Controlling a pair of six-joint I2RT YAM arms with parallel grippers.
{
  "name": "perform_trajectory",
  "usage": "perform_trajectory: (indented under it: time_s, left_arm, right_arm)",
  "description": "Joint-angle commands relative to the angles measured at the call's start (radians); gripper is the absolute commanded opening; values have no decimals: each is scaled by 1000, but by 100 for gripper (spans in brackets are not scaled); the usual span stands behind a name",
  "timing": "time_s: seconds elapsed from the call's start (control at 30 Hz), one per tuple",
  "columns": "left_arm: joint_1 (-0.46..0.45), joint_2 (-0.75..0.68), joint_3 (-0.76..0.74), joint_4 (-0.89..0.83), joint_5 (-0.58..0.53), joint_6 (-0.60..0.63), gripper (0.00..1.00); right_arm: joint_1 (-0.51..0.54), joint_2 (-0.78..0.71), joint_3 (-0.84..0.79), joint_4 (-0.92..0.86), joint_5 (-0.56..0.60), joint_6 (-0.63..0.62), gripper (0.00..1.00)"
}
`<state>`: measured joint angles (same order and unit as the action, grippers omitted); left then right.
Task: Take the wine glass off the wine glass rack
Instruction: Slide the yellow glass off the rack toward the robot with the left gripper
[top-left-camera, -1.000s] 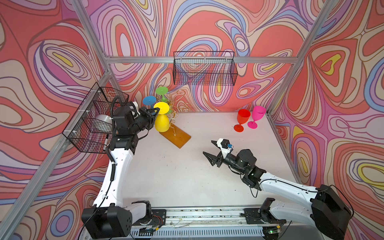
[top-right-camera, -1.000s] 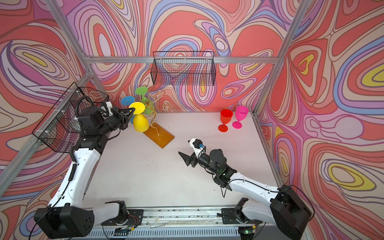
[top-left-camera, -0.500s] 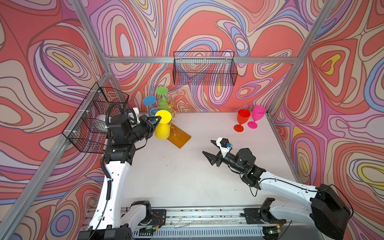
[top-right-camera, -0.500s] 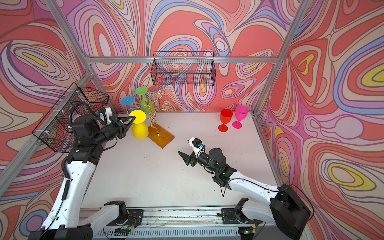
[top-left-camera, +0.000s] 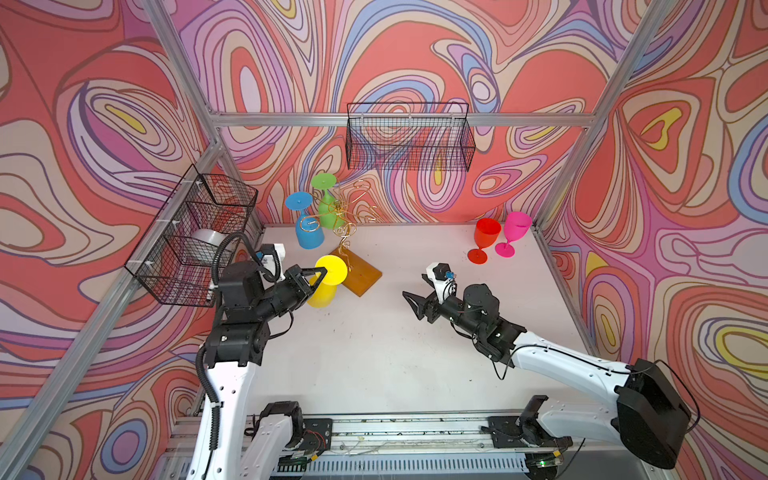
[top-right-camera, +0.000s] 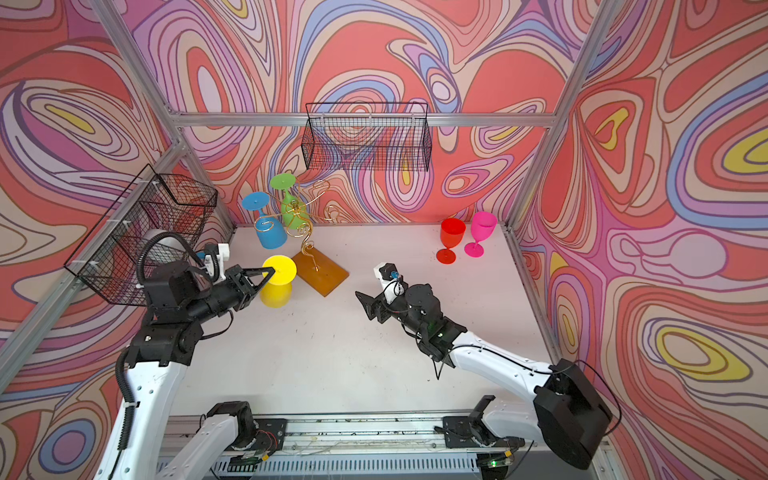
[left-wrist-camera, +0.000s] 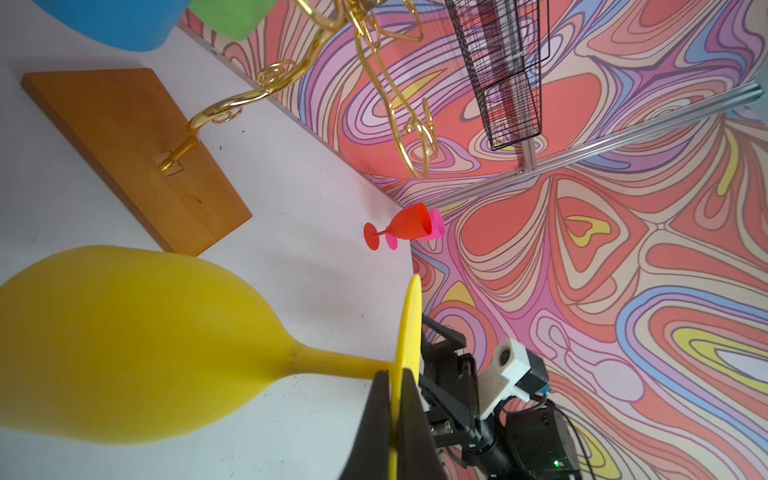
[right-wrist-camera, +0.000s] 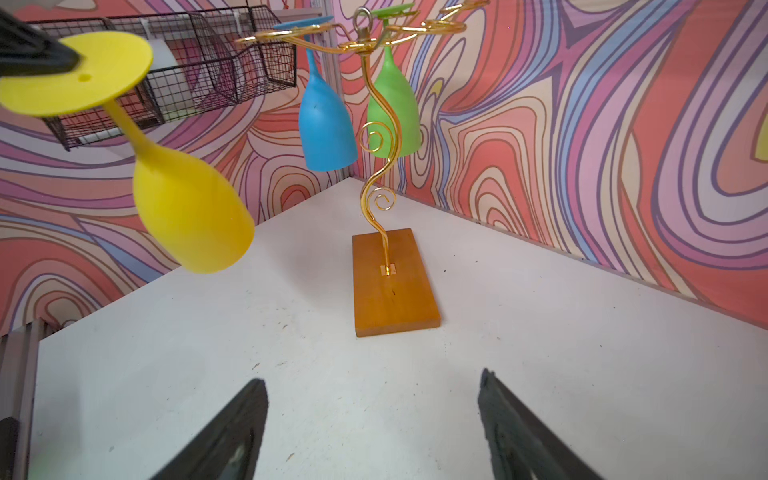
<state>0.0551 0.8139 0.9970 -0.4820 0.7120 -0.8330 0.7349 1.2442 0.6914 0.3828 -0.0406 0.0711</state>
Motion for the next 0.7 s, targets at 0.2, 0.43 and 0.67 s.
perform_trajectory:
  time_s: [0.2,0.43,0.67]
  left_arm:
    - [-41,-122,-66,-127,-62,224,0]
    - [-126,-185,-87,-201,-199,337,0]
    - [-180,-251,-153,-196,-278,428,0]
  right_arm:
    - [6,21,62,-237,92,179,84]
    - [3,58,141,-403,58,345,84]
    - [1,113,240,-519,-36,427,81]
